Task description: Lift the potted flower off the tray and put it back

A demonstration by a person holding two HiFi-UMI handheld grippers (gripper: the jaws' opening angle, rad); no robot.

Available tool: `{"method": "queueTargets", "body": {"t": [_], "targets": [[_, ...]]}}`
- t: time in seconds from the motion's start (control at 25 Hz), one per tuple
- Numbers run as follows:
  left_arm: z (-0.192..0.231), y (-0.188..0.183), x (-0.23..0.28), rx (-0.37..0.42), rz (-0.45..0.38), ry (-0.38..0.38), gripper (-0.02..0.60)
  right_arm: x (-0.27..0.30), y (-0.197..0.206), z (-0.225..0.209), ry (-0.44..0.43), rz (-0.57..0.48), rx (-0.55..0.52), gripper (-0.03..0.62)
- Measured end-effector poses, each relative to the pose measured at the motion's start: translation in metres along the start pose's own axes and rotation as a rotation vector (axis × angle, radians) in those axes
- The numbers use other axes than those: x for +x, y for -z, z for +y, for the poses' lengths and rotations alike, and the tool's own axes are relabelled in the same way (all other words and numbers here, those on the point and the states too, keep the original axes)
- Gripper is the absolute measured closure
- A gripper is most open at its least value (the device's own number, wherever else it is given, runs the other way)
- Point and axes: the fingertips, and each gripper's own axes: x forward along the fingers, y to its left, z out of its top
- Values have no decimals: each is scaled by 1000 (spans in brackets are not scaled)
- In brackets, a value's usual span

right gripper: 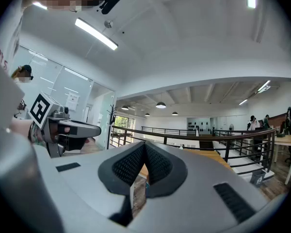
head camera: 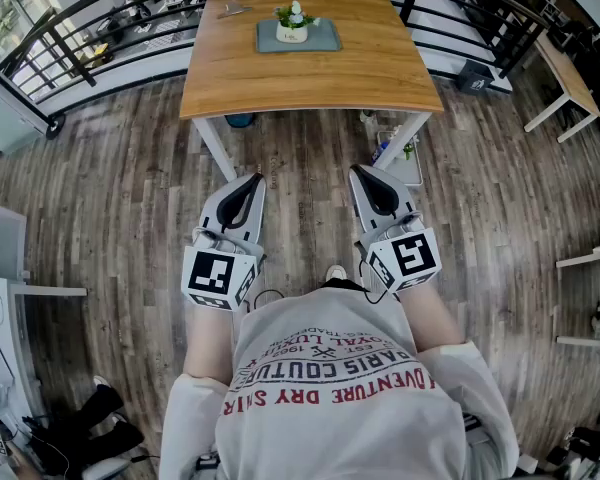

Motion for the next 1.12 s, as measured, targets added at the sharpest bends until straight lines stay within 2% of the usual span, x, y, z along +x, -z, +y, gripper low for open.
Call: {"method": "queueTargets", "body": {"t": [0.64, 0.68, 0.72, 0.76, 0.92, 1.12], "targets": [[-13, 8, -9, -24, 2, 34, 569, -14, 12, 3, 23, 0, 62, 565], [-12, 9, -9, -23, 5, 35, 569, -12, 12, 5, 14, -6, 64, 540], [-12, 10, -10, -23, 7, 35, 569, -9, 13, 6, 3, -10, 62, 377], [-10, 12, -11, -25, 10, 33, 569, -6, 14, 8, 0, -10, 57, 244], [0, 18, -11, -33, 19, 13, 569, 4, 14, 6, 18, -14, 7, 183], [13, 19, 7, -27, 20, -13, 569, 28, 17, -9, -9, -14, 19, 178]]}}
